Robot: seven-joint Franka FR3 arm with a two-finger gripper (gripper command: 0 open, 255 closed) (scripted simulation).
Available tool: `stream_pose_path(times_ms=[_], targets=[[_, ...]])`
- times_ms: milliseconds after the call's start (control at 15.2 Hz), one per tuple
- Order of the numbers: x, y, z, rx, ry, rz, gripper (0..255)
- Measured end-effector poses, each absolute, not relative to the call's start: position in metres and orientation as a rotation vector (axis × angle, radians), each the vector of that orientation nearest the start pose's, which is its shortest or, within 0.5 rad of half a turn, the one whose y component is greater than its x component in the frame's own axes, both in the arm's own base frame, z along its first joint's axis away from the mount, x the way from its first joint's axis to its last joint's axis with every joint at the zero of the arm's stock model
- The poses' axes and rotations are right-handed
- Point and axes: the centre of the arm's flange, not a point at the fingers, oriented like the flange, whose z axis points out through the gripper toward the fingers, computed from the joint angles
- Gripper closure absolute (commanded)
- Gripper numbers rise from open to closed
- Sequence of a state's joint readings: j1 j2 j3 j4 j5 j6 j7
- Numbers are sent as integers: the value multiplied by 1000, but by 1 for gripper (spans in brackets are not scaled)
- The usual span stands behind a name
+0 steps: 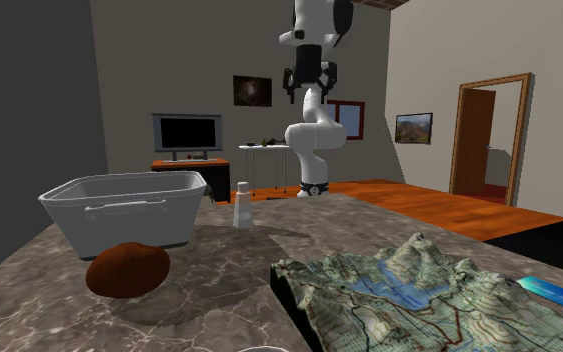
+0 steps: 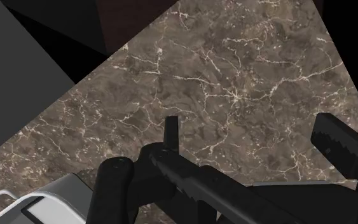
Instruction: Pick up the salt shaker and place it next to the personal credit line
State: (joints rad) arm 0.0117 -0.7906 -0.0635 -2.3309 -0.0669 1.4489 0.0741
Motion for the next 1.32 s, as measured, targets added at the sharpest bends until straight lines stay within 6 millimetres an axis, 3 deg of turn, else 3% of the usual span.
stream_pose_path(times_ms=[198,594,1320], targets=[[296,-37,583,-3158,158,124,0],[322,-76,530,-3160,80,16,0],[391,-142,434,-3149,-72,-195,0]])
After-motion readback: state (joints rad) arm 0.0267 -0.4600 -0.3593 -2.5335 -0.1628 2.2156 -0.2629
